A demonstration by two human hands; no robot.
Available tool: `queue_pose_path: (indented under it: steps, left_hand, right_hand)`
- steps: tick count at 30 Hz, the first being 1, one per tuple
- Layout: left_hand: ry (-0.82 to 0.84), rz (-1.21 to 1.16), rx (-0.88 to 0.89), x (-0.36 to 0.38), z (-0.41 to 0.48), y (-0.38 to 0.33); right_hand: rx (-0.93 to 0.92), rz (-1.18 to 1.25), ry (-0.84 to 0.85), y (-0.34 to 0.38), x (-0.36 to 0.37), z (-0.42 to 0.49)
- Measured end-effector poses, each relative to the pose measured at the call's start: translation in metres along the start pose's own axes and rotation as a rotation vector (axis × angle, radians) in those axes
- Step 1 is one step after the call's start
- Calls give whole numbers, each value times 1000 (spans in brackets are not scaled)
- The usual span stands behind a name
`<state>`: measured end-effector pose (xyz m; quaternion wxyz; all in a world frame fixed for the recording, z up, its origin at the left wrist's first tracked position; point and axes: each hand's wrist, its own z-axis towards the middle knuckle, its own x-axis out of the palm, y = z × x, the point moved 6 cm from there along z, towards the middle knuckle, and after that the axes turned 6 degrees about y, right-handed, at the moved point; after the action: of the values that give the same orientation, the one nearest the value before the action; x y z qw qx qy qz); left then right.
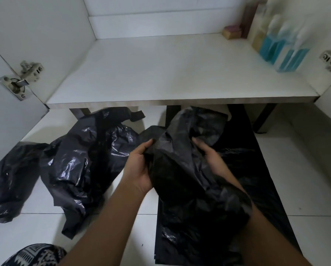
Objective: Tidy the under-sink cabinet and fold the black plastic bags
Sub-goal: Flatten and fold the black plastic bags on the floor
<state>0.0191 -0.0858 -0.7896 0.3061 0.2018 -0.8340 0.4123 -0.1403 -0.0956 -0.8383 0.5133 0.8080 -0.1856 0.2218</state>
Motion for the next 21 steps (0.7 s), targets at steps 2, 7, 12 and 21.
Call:
queue_pose_path:
  steps: [2,7,12,21]
  left_hand:
    - [-97,140,-17,-14,6,-11]
    - [-252,550,317,-8,17,-57]
    - [-207,986,1045,42,-21,-53]
    - [-271,698,-186,-59,60,30]
  right_hand:
    - [-100,-85,-252,26,-36,-4]
    - [-625,-870,-699,118,-46,-72]
    - [-1147,-1029,-833,128,-34,-138]
    - [169,-1120,-623,49,-153,-100]
